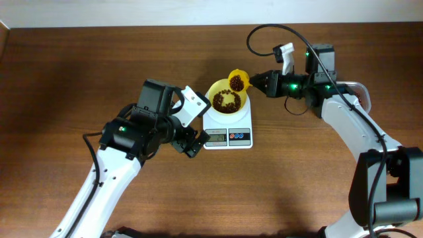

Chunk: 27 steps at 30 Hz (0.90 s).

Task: Scoop item into bowl and weigh 50g on scale

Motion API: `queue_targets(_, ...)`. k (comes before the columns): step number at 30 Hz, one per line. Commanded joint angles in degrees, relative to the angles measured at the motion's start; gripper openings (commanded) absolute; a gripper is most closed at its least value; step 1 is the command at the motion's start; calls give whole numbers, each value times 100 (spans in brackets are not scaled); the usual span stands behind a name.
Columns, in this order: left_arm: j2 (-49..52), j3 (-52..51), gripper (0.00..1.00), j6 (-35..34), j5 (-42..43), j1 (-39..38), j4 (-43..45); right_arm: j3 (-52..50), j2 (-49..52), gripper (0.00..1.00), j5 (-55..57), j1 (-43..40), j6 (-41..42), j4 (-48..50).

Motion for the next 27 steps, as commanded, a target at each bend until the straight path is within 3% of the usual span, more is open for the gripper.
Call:
queue_targets(1, -92, -22, 98, 90, -17, 9, 13, 11, 26, 4, -39, 42, -13, 15)
queue_targets(5, -92, -22, 99, 90, -20, 9, 13, 11, 26, 4, -57, 42, -92, -236)
queue_targets(14, -92, -22, 99, 90, -20, 9, 13, 11, 26, 4, -33, 542, -3285, -452)
queue_targets(27, -92, -22, 99, 90, -17, 9, 13, 11, 33, 4, 457, 553, -5989, -455)
